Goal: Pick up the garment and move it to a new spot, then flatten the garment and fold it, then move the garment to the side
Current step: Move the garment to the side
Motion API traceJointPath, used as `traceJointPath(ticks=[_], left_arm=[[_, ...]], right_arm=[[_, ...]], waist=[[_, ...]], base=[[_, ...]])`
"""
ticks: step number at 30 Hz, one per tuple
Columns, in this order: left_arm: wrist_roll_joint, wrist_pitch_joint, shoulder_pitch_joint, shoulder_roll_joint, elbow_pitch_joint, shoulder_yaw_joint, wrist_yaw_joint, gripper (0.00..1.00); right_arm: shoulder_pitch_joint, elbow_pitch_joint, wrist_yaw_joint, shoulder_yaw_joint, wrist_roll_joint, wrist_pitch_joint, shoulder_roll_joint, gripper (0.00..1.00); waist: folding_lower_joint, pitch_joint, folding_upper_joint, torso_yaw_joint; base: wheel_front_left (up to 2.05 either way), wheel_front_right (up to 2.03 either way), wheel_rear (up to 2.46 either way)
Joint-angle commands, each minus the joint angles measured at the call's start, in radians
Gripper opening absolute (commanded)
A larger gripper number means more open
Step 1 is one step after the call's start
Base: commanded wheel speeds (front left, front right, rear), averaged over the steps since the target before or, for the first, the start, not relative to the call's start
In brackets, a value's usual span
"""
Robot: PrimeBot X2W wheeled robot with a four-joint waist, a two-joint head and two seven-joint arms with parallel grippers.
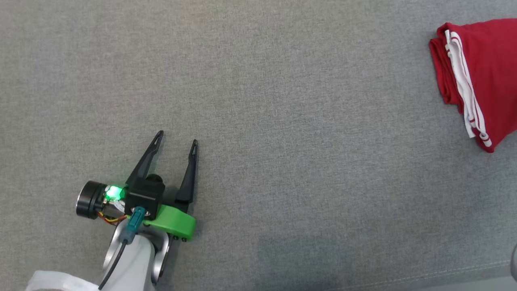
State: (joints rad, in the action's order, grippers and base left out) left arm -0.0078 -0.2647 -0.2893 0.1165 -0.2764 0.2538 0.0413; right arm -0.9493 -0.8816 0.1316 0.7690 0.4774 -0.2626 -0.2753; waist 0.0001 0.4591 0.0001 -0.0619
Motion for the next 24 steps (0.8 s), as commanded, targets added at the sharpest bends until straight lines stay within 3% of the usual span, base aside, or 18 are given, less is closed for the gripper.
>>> traceJointPath(ticks=[1, 7, 12, 24], left_arm=[[-0.012, 0.001, 0.021, 0.001, -0.006, -0.01, -0.009, 1.0], [-0.03, 0.001, 0.069, -0.016, -0.027, -0.033, -0.027, 1.0], [-0.043, 0.001, 0.111, -0.025, -0.037, -0.059, -0.037, 1.0], [-0.06, 0.001, 0.217, -0.044, -0.067, -0.133, -0.049, 1.0]], right_arm=[[0.007, 0.021, -0.002, -0.038, -0.038, -0.002, 0.018, 1.0], [0.135, 0.141, -0.002, -0.272, -0.215, -0.003, 0.118, 1.0], [0.296, 0.229, -0.002, -0.434, -0.332, -0.003, 0.16, 1.0], [0.604, 0.327, -0.002, -0.597, -0.511, -0.003, 0.209, 1.0]], waist=[[-0.0001, -0.062, -0.0001, -0.006], [-0.0001, -0.154, -0.0001, 0.003], [-0.0001, -0.223, -0.0001, 0.02], [-0.0001, -0.354, -0.0001, 0.063]], base=[[0.0, 0.0, 0.0], [0.0, 0.0, 0.0], [0.0, 0.0, 0.0], [0.0, 0.0, 0.0]])
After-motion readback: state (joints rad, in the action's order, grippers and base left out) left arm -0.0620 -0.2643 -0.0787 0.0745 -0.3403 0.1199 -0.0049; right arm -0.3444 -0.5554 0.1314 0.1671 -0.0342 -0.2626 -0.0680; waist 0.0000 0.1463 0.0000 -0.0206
